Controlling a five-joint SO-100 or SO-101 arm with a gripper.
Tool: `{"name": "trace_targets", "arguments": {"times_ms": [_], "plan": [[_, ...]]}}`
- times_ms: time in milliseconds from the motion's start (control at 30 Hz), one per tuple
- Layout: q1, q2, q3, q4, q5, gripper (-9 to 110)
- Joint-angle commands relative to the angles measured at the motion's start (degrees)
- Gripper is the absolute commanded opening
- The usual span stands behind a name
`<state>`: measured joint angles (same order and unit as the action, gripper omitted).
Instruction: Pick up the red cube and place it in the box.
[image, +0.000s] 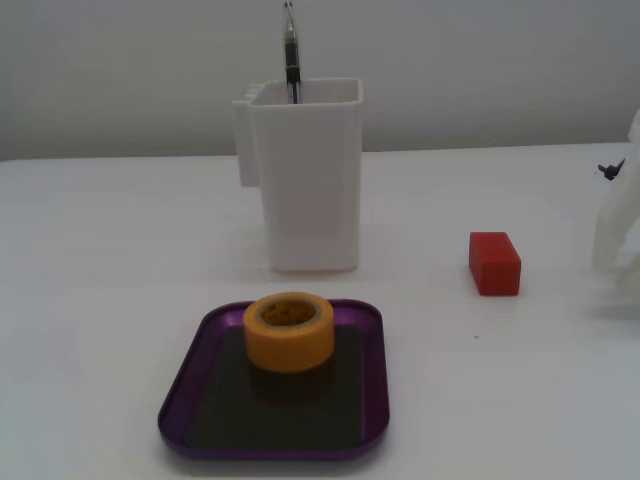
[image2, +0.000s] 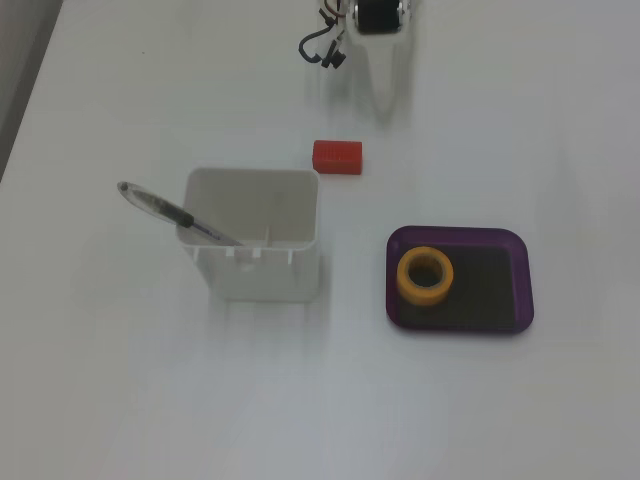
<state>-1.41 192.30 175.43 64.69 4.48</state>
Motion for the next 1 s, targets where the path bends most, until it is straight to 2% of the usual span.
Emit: {"name": "trace_targets", "arguments": {"times_ms": [0,733,967], "plan": [[0.09,6.06,0.62,0.35,0.09,1],[0.26,6.06,-0.26,-0.18,0.53,0],[1.14,5.98,-10.46,-0.35,-0.26,0]]}}
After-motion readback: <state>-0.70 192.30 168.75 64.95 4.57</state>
